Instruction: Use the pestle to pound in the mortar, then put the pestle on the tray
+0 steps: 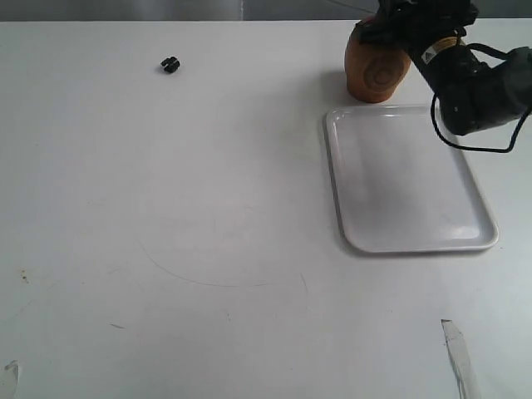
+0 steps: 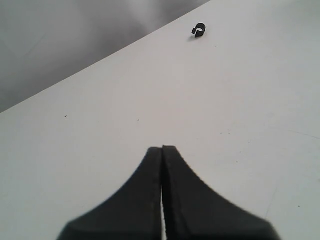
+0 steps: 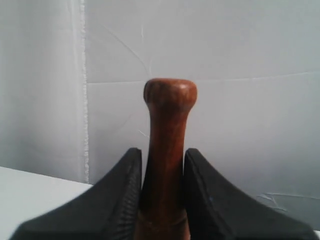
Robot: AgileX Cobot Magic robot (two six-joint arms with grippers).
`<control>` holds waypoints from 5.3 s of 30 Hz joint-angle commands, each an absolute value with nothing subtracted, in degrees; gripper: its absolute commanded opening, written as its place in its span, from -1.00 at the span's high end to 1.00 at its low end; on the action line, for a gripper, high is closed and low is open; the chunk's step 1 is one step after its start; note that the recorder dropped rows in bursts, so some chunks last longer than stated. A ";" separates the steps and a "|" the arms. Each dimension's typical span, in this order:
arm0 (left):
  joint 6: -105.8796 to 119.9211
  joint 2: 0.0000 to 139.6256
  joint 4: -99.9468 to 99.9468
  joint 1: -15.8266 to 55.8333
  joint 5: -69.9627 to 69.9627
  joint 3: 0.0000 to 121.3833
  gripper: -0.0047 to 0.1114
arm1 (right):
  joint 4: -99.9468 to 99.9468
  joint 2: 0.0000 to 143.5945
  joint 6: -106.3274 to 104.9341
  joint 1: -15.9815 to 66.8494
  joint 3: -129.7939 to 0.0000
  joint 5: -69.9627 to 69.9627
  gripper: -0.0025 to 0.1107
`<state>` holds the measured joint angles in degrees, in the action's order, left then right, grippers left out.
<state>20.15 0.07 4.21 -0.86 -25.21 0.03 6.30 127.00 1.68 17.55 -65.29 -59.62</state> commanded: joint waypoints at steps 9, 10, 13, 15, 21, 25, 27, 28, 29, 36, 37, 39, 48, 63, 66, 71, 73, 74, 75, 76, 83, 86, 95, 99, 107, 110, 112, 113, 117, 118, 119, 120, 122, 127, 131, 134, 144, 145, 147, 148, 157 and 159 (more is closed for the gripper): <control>19.68 0.00 3.79 -0.42 -25.03 0.00 0.92 | 11.06 111.01 1.25 17.17 -65.44 -57.37 0.96; 19.68 0.00 3.79 -0.42 -25.03 0.00 0.92 | 11.06 111.53 1.09 17.17 -65.44 -56.62 0.96; 19.68 0.00 3.79 -0.42 -25.03 0.00 0.92 | 11.06 114.32 0.00 17.17 -65.44 -56.07 0.96; 19.68 0.00 3.79 -0.42 -25.03 0.00 0.92 | 11.06 117.18 0.00 17.17 -65.44 -56.28 0.96; 19.68 0.00 3.79 -0.42 -25.03 0.00 0.92 | 9.68 126.26 0.00 17.17 -65.44 -57.27 0.96; 19.68 0.00 3.79 -0.42 -25.03 0.00 0.92 | 10.04 129.07 0.00 17.17 -65.44 -58.11 0.96; 19.68 0.00 3.79 -0.42 -25.03 0.00 0.92 | 10.05 128.16 0.00 17.17 -65.44 -59.36 0.96; 19.68 0.00 3.79 -0.42 -25.03 0.00 0.92 | 10.14 126.67 0.00 17.17 -65.44 -59.61 0.96; 19.68 0.00 3.79 -0.42 -25.03 0.00 0.92 | 10.14 125.32 0.00 17.17 -65.44 -59.61 0.96; 19.68 0.00 3.79 -0.42 -25.03 0.00 0.92 | 10.14 110.11 0.00 17.17 -65.44 -56.61 0.96; 19.68 0.00 3.79 -0.42 -25.03 0.00 0.92 | 10.14 108.63 0.00 17.17 -65.44 -55.90 0.96; 19.68 0.00 3.79 -0.42 -25.03 0.00 0.92 | 10.14 107.42 0.00 17.17 -65.44 -55.65 0.96; 19.68 0.00 3.79 -0.42 -25.03 0.00 0.92 | 10.14 116.86 0.00 17.17 -65.44 -52.23 0.96; 19.68 0.00 3.79 -0.42 -25.03 0.00 0.92 | 8.86 119.30 -1.90 17.17 -65.44 -58.08 0.96; 19.68 0.00 3.79 -0.42 -25.03 0.00 0.92 | 8.86 111.22 -1.80 17.17 -65.44 -55.75 0.96; 19.68 0.00 3.79 -0.42 -25.03 0.00 0.92 | 8.86 104.35 -1.80 17.17 -65.44 -51.79 0.96; 19.68 0.00 3.79 -0.42 -25.03 0.00 0.92 | 8.86 105.66 -1.76 17.17 -65.44 -50.16 0.96; 19.68 0.00 3.79 -0.42 -25.03 0.00 0.92 | 8.86 107.61 -1.76 17.17 -65.44 -49.74 0.96; 19.68 0.00 3.79 -0.42 -25.03 0.00 0.92 | 8.86 111.54 -1.76 17.17 -65.44 -49.93 0.96; 19.68 0.00 3.79 -0.42 -25.03 0.00 0.92 | 8.86 113.84 -1.76 17.17 -65.44 -50.61 0.96; 19.68 0.00 3.79 -0.42 -25.03 0.00 0.92 | 8.00 132.35 0.00 17.17 -65.44 -60.78 0.96; 19.68 0.00 3.79 -0.42 -25.03 0.00 0.92 | 7.83 129.46 0.00 17.17 -65.44 -62.20 0.96; 19.68 0.00 3.79 -0.42 -25.03 0.00 0.92 | 11.68 107.38 0.00 17.17 -65.44 -52.55 0.96; 19.68 0.00 3.79 -0.42 -25.03 0.00 0.92 | 11.68 104.48 0.00 17.17 -65.44 -48.03 0.96; 19.68 0.00 3.79 -0.42 -25.03 0.00 0.92 | 11.68 117.77 0.90 17.17 -65.44 -47.68 0.96; 19.68 0.00 3.79 -0.42 -25.03 0.00 0.92 | 11.68 124.88 1.54 17.17 -65.44 -49.86 0.96; 19.68 0.00 3.79 -0.42 -25.03 0.00 0.92 | 11.68 128.85 1.42 17.17 -65.44 -51.98 0.96; 19.68 0.00 3.79 -0.42 -25.03 0.00 0.92 | 11.51 129.99 1.29 17.17 -65.44 -52.44 0.96; 19.68 0.00 3.79 -0.42 -25.03 0.00 0.92 | 11.30 130.75 -0.69 17.17 -65.44 -53.97 0.96; 19.68 0.00 3.79 -0.42 -25.03 0.00 0.92 | 11.30 129.71 -0.69 17.17 -65.44 -54.36 0.96; 19.68 0.00 3.79 -0.42 -25.03 0.00 0.92 | 11.30 128.51 -0.69 17.17 -65.44 -54.36 0.96; 19.68 0.00 3.79 -0.42 -25.03 0.00 0.92 | 11.46 126.61 -0.69 17.17 -65.44 -54.36 0.96; 19.68 0.00 3.79 -0.42 -25.03 0.00 0.92 | 11.46 121.61 -0.69 17.17 -64.80 -54.36 0.96; 19.68 0.00 3.79 -0.42 -25.03 0.00 0.92 | 11.46 106.02 -1.67 17.17 -60.66 -50.74 0.96; 19.68 0.00 3.79 -0.42 -25.03 0.00 0.92 | 11.46 96.19 -1.67 17.17 -61.79 -28.43 0.96; 19.68 0.00 3.79 -0.42 -25.03 0.00 0.92 | 10.51 92.39 -0.97 17.17 -65.79 -9.23 0.96; 19.68 0.00 3.79 -0.42 -25.03 0.00 0.92 | -1.23 91.82 -7.07 17.17 -80.13 52.20 0.96; 19.68 0.00 3.79 -0.42 -25.03 0.00 0.92 | -4.65 91.82 -9.05 17.17 -80.02 56.30 0.96; 19.68 0.00 3.79 -0.42 -25.03 0.00 0.92 | -9.27 91.93 -12.12 17.17 -79.36 60.09 0.96; 19.68 0.00 3.79 -0.42 -25.03 0.00 0.92 | -12.83 92.12 -13.87 17.17 -78.56 61.45 0.96; 19.68 0.00 3.79 -0.42 -25.03 0.00 0.92 | -14.96 99.26 -16.74 17.30 -69.01 54.98 0.96; 19.68 0.00 3.79 -0.42 -25.03 0.00 0.92 | -13.66 101.82 -16.74 17.30 -66.96 48.81 0.96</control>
<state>20.15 0.07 4.21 -0.86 -25.21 0.03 -15.02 100.05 -16.38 17.31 -68.49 54.64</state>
